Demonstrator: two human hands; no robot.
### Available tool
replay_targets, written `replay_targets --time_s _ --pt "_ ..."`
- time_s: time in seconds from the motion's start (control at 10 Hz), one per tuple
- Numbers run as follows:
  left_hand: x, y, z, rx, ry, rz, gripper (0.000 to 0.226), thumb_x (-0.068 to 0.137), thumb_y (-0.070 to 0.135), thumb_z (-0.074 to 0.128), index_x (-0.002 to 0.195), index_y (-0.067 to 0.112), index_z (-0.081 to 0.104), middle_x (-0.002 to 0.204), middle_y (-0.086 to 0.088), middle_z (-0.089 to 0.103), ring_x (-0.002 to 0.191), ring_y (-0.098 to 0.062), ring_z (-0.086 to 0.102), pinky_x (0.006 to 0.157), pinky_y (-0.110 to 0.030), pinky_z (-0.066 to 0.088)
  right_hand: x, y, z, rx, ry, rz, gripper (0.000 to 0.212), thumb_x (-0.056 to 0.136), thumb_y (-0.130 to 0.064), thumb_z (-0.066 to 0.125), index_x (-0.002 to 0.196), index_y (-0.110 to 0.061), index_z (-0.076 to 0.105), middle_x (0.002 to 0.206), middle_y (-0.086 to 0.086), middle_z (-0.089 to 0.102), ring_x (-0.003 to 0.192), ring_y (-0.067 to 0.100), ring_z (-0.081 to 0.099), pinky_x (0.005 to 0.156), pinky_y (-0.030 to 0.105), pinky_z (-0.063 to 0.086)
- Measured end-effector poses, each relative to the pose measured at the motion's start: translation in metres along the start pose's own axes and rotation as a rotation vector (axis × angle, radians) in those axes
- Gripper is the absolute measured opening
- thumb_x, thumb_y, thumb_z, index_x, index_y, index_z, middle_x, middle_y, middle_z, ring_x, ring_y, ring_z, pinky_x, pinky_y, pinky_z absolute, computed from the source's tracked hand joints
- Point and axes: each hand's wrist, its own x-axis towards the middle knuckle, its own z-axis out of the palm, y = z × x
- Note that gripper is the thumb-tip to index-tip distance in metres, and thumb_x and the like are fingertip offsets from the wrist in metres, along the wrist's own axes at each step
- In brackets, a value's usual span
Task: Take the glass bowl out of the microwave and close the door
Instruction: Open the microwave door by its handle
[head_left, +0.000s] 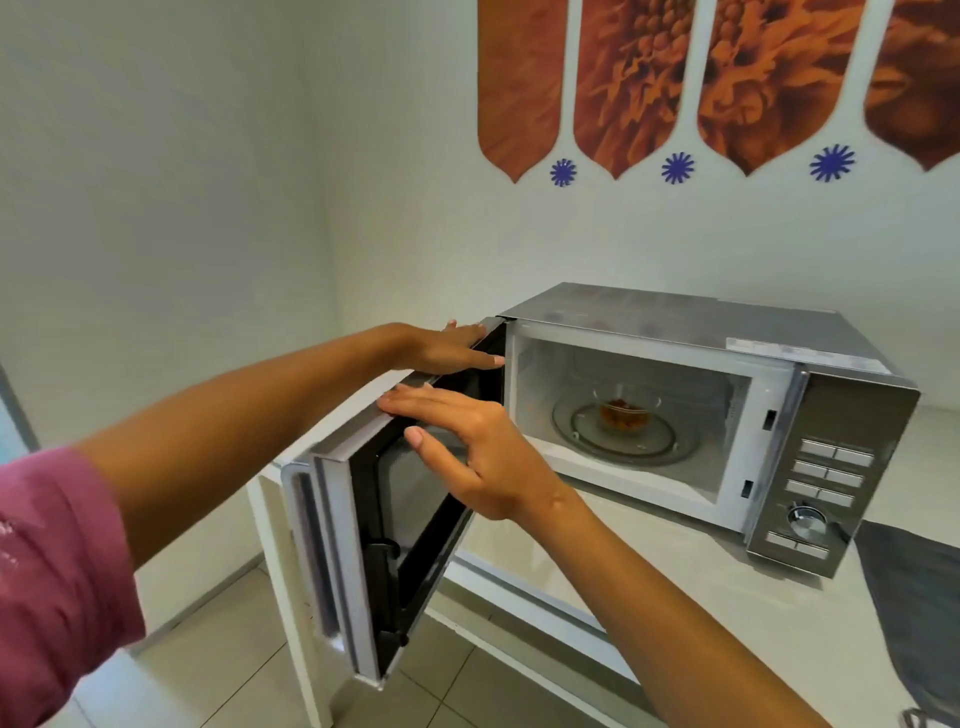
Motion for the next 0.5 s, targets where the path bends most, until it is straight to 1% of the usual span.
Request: replay_targets --time_s 0.1,0.3,0.4,0.5 --pt "0.003 -0.009 -0.004 0.034 -0.029 -0.039 0.071 0.100 0.043 0.040 0.156 0.012 0.009 0.165 -0.010 0.000 0.151 -0.029 -0.007 0.119 -0.041 -0.003 0.010 0.002 0.021 -0.030 -0.001 0.012 0.038 0.103 -0.024 0.046 0.138 -0.016 0.058 0.141 0.001 0.060 0.138 0.007 0.047 0.116 0.029 0.037" --pt "0.005 -0.010 -0.010 0.214 -0.015 -0.033 0.072 0.100 0.049 0.035 0.156 0.010 0.013 0.165 -0.012 0.006 0.151 -0.031 -0.003 0.119 -0.043 -0.003 0.025 0.004 0.044 -0.067 0.018 0.001 0.038 0.103 -0.020 0.045 0.139 -0.013 0.056 0.141 0.003 0.059 0.137 0.009 0.046 0.115 0.019 0.034" --pt "0.006 -0.014 -0.011 0.245 -0.040 -0.054 0.073 0.099 0.051 0.035 0.156 0.010 0.013 0.165 -0.012 0.006 0.151 -0.032 -0.003 0.119 -0.044 -0.003 0.029 0.006 0.051 -0.066 0.019 0.002 0.038 0.103 -0.019 0.045 0.139 -0.012 0.056 0.142 0.004 0.058 0.138 0.010 0.045 0.115 0.022 0.035" --pt "0.012 -0.023 -0.010 0.262 -0.043 -0.055 0.074 0.099 0.053 0.035 0.157 0.014 0.011 0.165 -0.011 0.003 0.151 -0.032 -0.006 0.119 -0.046 -0.007 0.035 0.006 0.058 -0.076 0.011 -0.009 0.038 0.103 -0.019 0.046 0.139 -0.010 0.055 0.143 0.004 0.056 0.138 0.012 0.045 0.114 0.027 0.039"
